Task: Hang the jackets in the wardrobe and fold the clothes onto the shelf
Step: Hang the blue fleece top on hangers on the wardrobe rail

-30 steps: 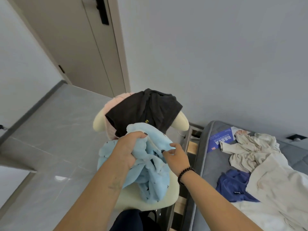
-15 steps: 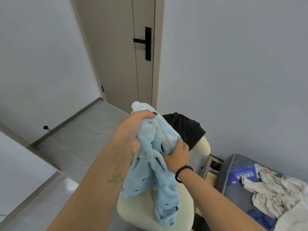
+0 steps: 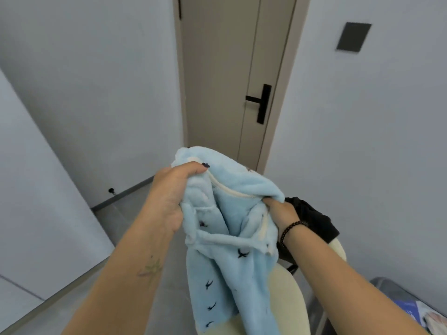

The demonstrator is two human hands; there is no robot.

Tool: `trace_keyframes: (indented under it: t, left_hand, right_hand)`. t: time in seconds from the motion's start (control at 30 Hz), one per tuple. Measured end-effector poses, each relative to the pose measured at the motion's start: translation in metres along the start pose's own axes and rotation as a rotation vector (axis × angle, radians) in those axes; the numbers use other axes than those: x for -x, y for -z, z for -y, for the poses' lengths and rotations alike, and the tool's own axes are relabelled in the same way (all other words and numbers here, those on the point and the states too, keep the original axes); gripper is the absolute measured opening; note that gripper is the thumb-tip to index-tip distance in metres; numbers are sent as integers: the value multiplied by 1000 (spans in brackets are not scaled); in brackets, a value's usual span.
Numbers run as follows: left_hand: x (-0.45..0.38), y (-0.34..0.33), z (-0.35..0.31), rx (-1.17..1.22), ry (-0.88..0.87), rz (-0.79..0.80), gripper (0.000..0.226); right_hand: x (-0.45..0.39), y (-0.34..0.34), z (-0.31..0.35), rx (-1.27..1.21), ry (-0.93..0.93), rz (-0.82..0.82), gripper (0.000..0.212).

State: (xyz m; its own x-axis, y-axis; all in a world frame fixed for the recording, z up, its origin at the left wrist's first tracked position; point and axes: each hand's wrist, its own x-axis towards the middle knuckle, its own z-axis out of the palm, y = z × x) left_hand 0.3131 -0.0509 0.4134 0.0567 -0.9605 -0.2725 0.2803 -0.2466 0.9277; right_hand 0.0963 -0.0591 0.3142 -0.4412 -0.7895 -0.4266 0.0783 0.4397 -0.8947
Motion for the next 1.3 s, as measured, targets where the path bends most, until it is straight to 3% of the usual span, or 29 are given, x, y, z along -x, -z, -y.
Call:
trace_keyframes:
  t: [0.33,0.53,0.67,0.73,0.77,0.83,0.87,0.93,1.03,1.13,1.23,1.3]
  left_hand:
    - [9,177,-48,-97,-204,-146,12]
    - [16,276,-59,-214,-216,-216,14]
    - [18,328,-64,-227,-252,-368,12]
    - [18,347,-66,-225,-301,-439,27]
    - [17,355,-67,-287,-313,-502,48]
    - [15,369,-65,-582,-336,-626,103]
    - [14,375,-63,-758,-370,-651,117]
    - [5,387,-61,-1010,-434,-604,124]
    - [-19,405,-55,-1093,-441,-449,116]
    - [-36,422,-59,-894,-401,-390,61]
    - [-47,443,-72,-808,-337,-526,14]
    - [-51,455,-84,-728,-348,-631,8]
  right_hand:
    - [116,-144,84,-28,285,170,8]
    - [179,-236,102,11,441,263,11]
    - [204,-291,104,44,485,333,12]
    - [213,-316,106,75,494,375,14]
    - [216,-329,107,100,504,402,15]
    - [220,-353,110,165,545,464,19]
    - [222,-365,112,199,572,498,24]
    - [224,-390,116,255,634,571,31]
    - [223,-426,122,312,697,672,28]
    - [211,-460,132,335,745,748,27]
    - [187,-490,141,365,790,760,29]
    - [170,-507,148,421,861,740,27]
